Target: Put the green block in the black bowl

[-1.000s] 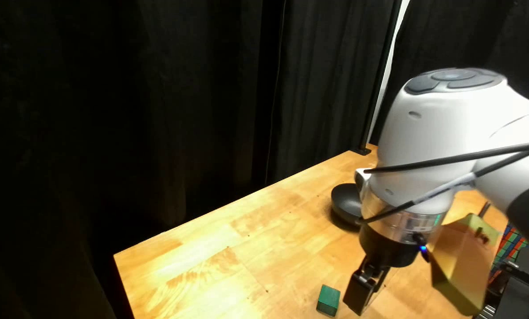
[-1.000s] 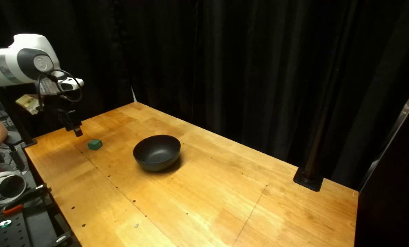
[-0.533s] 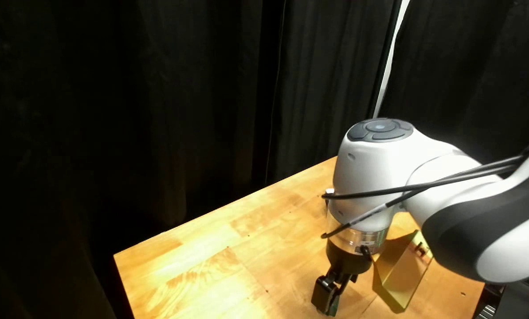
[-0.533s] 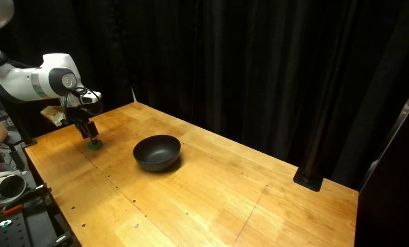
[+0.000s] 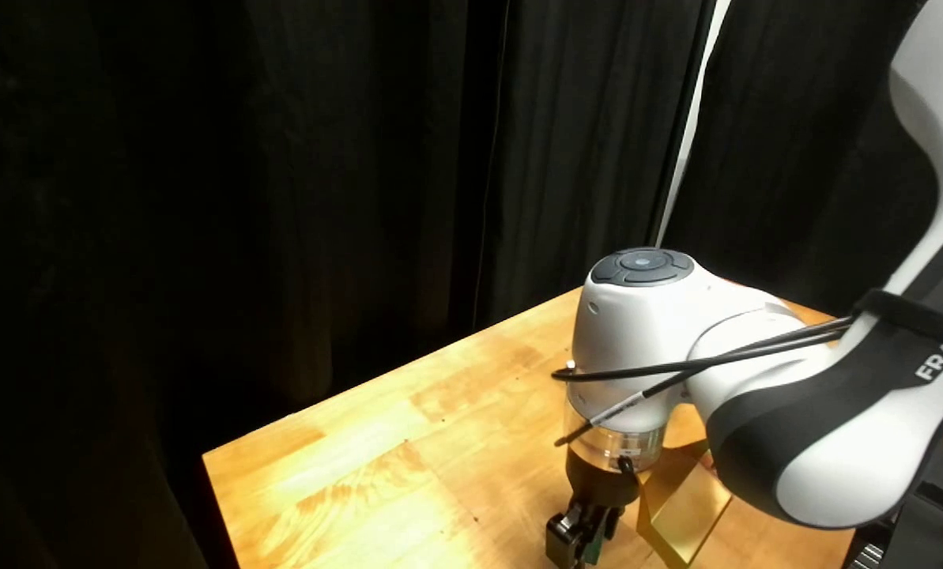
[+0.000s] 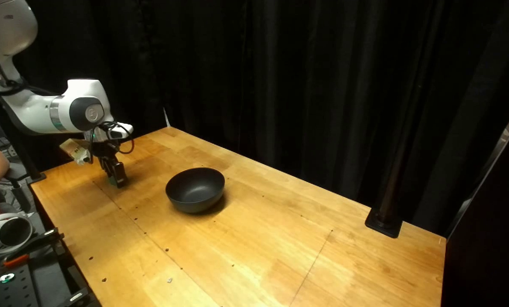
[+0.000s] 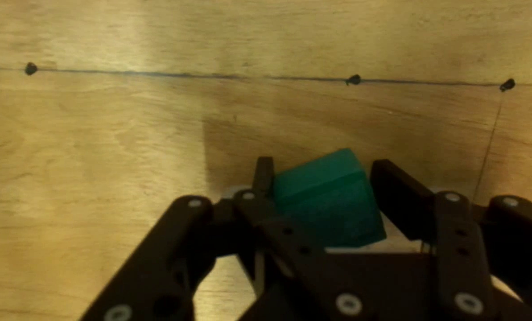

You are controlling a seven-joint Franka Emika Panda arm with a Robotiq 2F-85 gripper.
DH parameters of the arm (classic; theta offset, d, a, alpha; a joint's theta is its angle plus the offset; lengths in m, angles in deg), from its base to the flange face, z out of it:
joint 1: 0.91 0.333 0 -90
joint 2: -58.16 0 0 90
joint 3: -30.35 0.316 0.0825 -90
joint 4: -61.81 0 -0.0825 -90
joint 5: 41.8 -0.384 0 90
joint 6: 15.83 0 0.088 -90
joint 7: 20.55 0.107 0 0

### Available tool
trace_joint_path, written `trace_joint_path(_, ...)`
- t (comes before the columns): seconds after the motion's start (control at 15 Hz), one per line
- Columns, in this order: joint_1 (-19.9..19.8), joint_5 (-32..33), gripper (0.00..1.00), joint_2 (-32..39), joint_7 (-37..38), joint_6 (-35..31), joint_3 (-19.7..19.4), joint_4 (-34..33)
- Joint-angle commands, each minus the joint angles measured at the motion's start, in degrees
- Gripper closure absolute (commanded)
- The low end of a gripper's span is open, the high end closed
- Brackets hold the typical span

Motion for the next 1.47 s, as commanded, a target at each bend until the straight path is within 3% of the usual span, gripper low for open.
trace_joint_path(0.0,0.60,-4.46,0.72,-2.31,-3.46,0.09,-0.15,1.02)
trace_joint_path(0.13,0.90,-5.42,0.74,-4.60,-3.46,1.47,-0.83,2.28)
trace_joint_path(0.4,2.66,-1.44,0.74,-12.29,1.74,6.03,-6.83,5.16)
trace_joint_path(0.73,0.32,14.42,0.74,-20.10,15.69,11.43,-13.17,5.58)
trace_joint_path(1.0,-4.38,28.16,0.74,-19.86,29.32,15.34,-12.46,3.86)
trace_joint_path(1.2,-7.37,31.23,0.74,-18.02,34.62,17.31,-10.86,3.27)
trace_joint_path(1.27,-8.18,30.39,0.24,-17.80,34.82,17.73,-10.28,3.39)
trace_joint_path(1.33,-8.99,28.66,0.24,-18.16,33.51,18.00,-9.55,3.82)
trace_joint_path(1.4,-9.58,27.76,0.16,-18.86,32.62,18.05,-8.97,4.25)
